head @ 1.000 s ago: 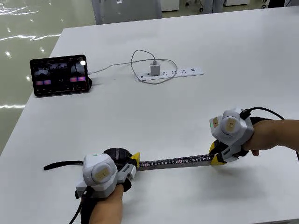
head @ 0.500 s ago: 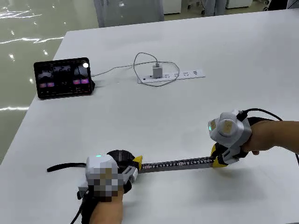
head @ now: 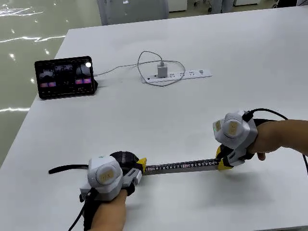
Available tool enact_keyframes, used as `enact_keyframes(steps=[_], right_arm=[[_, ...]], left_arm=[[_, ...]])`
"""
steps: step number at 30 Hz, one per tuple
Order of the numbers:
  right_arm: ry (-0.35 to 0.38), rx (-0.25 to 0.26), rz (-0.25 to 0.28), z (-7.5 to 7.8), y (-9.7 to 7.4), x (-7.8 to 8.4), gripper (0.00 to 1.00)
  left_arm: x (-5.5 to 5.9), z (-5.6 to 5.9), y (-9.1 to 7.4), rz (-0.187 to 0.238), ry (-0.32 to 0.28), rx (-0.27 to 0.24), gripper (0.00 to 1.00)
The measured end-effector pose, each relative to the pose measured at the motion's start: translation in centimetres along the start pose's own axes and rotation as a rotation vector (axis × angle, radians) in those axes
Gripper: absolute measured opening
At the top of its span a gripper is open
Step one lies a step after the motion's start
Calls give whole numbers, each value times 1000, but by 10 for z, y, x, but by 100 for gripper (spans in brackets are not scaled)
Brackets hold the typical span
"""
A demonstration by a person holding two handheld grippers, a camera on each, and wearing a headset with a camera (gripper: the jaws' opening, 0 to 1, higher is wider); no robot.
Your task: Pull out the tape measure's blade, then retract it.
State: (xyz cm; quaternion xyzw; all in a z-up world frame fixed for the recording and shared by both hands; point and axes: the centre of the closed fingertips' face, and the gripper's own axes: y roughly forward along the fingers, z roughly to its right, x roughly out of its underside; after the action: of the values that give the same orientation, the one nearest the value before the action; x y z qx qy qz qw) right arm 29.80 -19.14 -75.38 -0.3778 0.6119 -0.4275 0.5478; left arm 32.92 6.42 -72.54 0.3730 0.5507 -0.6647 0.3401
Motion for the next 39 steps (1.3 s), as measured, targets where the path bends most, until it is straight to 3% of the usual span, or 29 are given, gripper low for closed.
enact_keyframes(steps=[14,23,39], right_arm=[[-17,9,0,-2,1,-5,10],[-16,20,7,-2,4,-7,11],[-13,24,14,-1,7,-13,11]], left_arm=[[2,1,0,-12,3,4,66],[2,2,0,-14,35,1,66],[2,2,-2,-18,-10,15,66]])
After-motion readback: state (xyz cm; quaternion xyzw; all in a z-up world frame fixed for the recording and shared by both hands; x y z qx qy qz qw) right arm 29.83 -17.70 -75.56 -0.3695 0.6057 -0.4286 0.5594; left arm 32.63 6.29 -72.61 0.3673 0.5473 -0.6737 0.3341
